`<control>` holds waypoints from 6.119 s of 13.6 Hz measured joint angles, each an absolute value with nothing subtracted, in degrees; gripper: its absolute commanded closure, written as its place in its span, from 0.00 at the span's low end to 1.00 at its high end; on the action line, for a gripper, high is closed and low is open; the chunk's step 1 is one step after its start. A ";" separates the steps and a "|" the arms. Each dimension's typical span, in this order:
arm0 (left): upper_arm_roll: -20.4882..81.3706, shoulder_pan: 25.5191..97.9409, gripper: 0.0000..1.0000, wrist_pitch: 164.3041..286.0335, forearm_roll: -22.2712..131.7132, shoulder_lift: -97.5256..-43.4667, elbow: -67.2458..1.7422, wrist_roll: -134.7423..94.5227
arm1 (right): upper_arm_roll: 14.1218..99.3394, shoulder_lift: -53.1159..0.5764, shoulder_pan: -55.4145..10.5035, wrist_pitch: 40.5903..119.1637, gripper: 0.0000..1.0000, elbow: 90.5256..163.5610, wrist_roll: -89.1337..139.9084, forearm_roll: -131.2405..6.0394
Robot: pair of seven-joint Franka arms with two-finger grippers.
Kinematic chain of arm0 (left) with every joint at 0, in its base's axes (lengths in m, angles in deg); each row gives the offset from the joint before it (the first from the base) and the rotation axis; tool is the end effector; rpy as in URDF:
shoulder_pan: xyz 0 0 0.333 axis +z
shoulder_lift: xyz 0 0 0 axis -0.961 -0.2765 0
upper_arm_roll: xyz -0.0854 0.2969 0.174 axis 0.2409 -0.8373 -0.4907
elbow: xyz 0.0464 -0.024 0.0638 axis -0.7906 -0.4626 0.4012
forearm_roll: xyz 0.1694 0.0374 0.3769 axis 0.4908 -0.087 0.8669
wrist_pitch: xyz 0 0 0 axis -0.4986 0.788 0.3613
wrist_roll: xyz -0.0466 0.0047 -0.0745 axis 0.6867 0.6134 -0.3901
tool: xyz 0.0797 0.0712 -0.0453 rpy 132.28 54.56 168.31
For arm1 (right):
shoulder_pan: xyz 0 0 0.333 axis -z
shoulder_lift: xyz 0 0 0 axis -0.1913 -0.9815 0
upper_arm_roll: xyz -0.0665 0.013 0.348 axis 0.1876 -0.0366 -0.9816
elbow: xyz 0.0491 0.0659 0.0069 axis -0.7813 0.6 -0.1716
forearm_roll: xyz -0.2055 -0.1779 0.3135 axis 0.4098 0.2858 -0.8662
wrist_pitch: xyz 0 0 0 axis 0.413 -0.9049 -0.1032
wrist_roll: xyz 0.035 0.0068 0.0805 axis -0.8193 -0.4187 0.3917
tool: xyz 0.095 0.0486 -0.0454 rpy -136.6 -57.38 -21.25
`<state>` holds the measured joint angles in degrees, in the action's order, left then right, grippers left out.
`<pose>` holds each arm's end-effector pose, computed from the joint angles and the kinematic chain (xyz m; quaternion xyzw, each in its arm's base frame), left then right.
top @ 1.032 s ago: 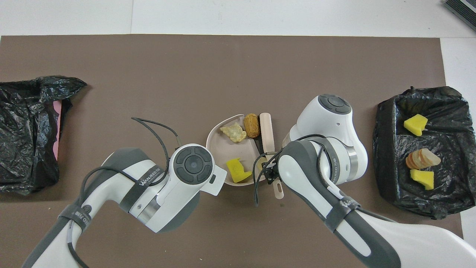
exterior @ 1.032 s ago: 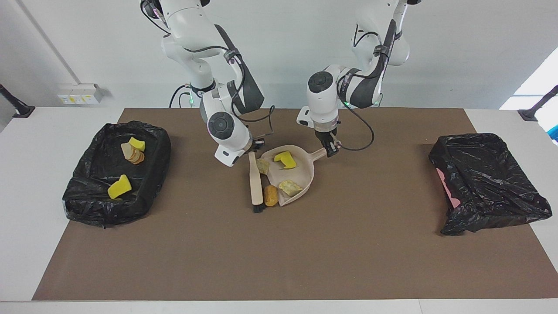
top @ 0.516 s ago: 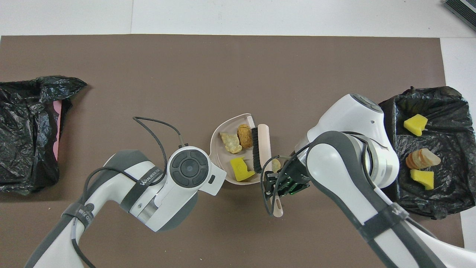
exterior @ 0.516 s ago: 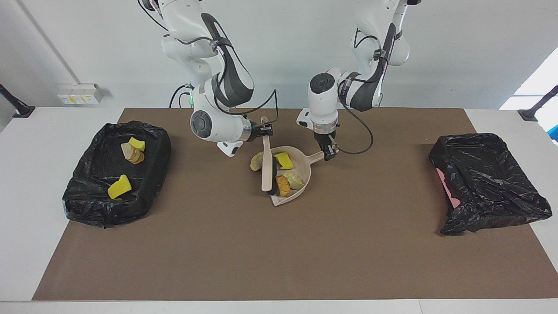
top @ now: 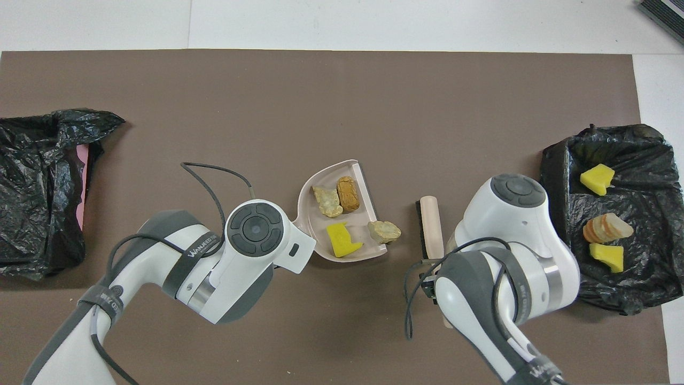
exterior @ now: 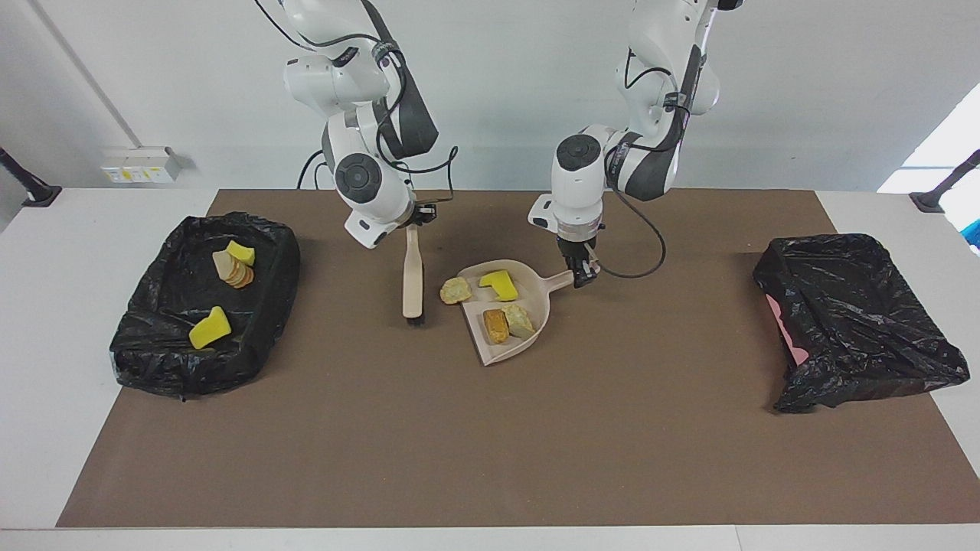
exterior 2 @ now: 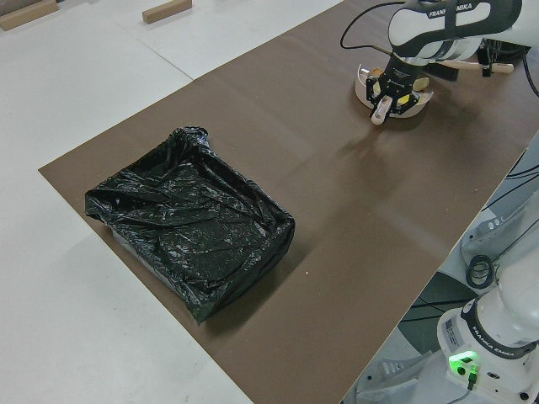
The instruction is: Sweep and dump trash in bin
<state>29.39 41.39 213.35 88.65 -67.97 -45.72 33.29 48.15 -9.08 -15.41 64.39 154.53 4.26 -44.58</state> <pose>0.4776 -0.3208 0.3588 -0.7764 0.6270 0.0281 0.0567 0.4291 0.1800 0.3557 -0.9674 -0.0120 0.2519 0.0234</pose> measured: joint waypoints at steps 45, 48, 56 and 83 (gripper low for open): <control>27.35 96.32 1.00 192.05 80.04 -69.50 -16.30 110.51 | 48.05 -6.19 -36.35 83.21 0.00 155.85 -21.88 -45.41; 27.20 102.58 1.00 196.29 80.84 -71.18 -16.30 118.62 | 48.34 -6.18 -28.13 81.29 0.00 150.05 -16.41 -41.40; 27.82 103.47 1.00 205.43 105.42 -73.27 -15.40 109.37 | 56.47 -7.21 -15.66 77.69 0.00 138.50 -1.45 -31.56; 29.30 75.96 1.00 177.89 122.61 -63.14 -19.88 55.35 | 67.86 -5.51 -10.23 45.85 0.00 111.16 13.18 -30.79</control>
